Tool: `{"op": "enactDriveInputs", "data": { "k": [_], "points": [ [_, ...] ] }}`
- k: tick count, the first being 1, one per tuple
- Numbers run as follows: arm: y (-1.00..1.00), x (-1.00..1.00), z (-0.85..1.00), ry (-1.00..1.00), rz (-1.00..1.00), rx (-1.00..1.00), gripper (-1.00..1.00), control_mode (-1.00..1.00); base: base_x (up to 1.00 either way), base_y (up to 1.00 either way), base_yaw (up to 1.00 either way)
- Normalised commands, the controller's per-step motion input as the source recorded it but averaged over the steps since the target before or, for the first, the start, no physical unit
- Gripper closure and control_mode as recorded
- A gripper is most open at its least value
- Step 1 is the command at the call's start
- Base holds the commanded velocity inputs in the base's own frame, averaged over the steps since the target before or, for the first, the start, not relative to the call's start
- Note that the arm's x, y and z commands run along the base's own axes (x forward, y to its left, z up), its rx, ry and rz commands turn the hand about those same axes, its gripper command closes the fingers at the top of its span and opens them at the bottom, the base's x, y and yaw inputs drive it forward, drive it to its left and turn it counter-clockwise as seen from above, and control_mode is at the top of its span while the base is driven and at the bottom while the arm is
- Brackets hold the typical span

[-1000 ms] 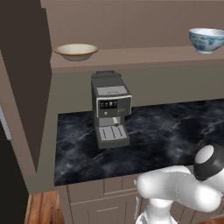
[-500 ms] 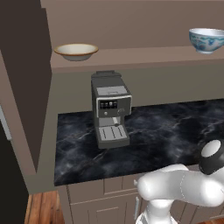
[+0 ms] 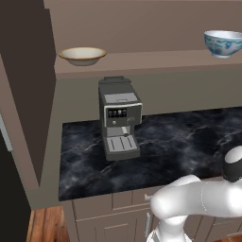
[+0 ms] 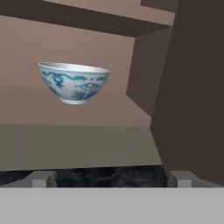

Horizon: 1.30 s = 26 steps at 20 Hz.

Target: Move the bowls from the cabinet to the plates on the dining table.

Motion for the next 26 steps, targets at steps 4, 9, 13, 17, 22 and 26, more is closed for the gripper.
{"op": "enactDriveInputs", "data": {
  "k": [4, 9, 13, 17, 22, 26],
  "points": [
    [-0.26, 0.17, 0.00, 0.00, 0.11, 0.02, -1.00, -1.00, 0.00, 0.00, 0.00],
    [-0.23, 0.21, 0.00, 0.00, 0.12, 0.02, -1.00, -1.00, 0.00, 0.00, 0.00],
    [-0.22, 0.23, 0.00, 0.00, 0.13, 0.02, -1.00, -1.00, 0.00, 0.00, 0.00],
    [-0.21, 0.25, 0.00, 0.00, 0.13, 0.02, -1.00, -1.00, 0.00, 0.00, 0.00],
    [-0.22, 0.26, 0.00, 0.00, 0.12, 0.02, -1.00, -1.00, 0.00, 0.00, 0.00],
    [-0.23, 0.28, 0.00, 0.00, 0.12, 0.02, -1.00, -1.00, 0.00, 0.00, 0.00]
  ]
}}
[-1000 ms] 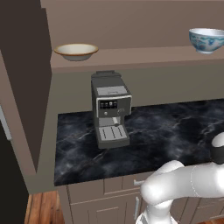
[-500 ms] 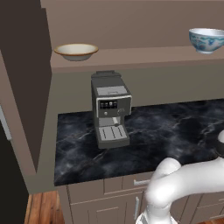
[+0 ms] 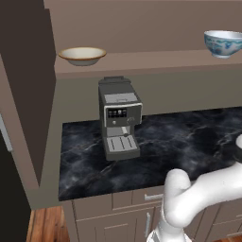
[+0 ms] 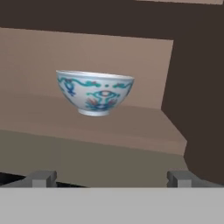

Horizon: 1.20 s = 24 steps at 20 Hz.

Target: Move the bowls from the cabinet to the plates on the dining table.

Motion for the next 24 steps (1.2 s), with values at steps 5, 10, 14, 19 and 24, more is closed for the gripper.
{"op": "enactDriveInputs", "data": {
  "k": [5, 10, 14, 19, 24],
  "points": [
    [-0.27, 0.30, 0.00, 0.00, 0.09, 0.02, -1.00, -1.00, 0.00, 0.00, 0.00],
    [-0.25, 0.26, 0.00, 0.00, -0.02, 0.00, -1.00, -1.00, 0.00, 0.00, 0.00],
    [-0.19, 0.33, 0.00, 0.00, -0.08, -0.01, -1.00, -1.00, 0.00, 0.00, 0.00],
    [-0.23, 0.42, 0.00, 0.00, -0.05, 0.00, -1.00, -1.00, 0.00, 0.00, 0.00],
    [-0.03, -0.10, 0.04, -0.06, -0.05, -0.01, -1.00, -1.00, 0.00, 0.00, 0.00]
  ]
}}
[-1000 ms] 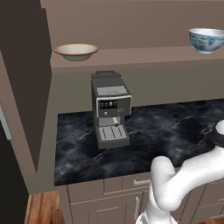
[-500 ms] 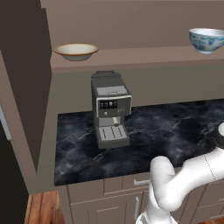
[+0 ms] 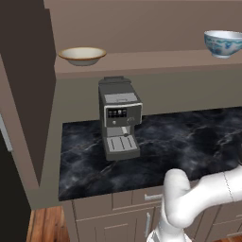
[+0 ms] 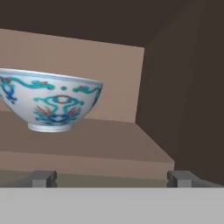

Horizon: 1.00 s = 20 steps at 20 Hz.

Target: Move the bowls from the cabinet to the plates on the dining table.

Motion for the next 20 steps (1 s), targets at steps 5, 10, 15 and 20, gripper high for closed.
{"op": "enactDriveInputs", "data": {
  "k": [5, 10, 15, 20],
  "points": [
    [0.15, -0.37, 0.06, -0.14, -0.01, 0.00, -1.00, -1.00, 0.00, 0.00, 0.00],
    [0.23, -0.29, 0.24, -0.07, 0.00, 0.00, -1.00, -1.00, 0.00, 0.00, 0.00],
    [0.34, -0.21, 0.30, -0.01, 0.05, 0.00, -1.00, -1.00, 0.00, 0.00, 0.00],
    [0.25, -0.20, 0.36, 0.00, 0.12, -0.03, -1.00, -1.00, 0.00, 0.00, 0.00]
  ]
}}
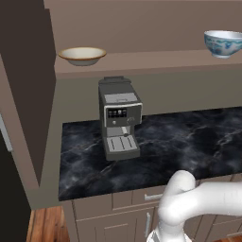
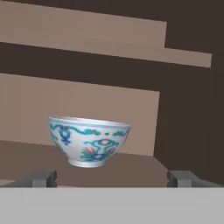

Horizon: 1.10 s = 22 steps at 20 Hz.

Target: Move the bowls from the cabinet to the plates on the dining table.

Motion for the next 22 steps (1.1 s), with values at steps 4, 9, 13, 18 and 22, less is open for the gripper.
{"op": "enactDriveInputs", "data": {
  "k": [4, 9, 13, 18, 22],
  "points": [
    [0.27, -0.16, 0.29, 0.00, 0.14, -0.04, -1.00, -1.00, 0.00, 0.00, 0.00],
    [0.29, -0.12, 0.24, 0.00, 0.14, -0.03, -1.00, -1.00, 0.00, 0.00, 0.00],
    [0.42, -0.16, 0.15, -0.03, 0.10, -0.05, -1.00, -1.00, 0.00, 0.00, 0.00],
    [0.44, -0.25, 0.04, -0.10, 0.04, -0.13, -1.00, -1.00, 0.00, 0.00, 0.00],
    [0.44, -0.22, 0.00, -0.14, 0.03, -0.12, -1.00, -1.00, 0.00, 0.00, 0.00]
  ]
}}
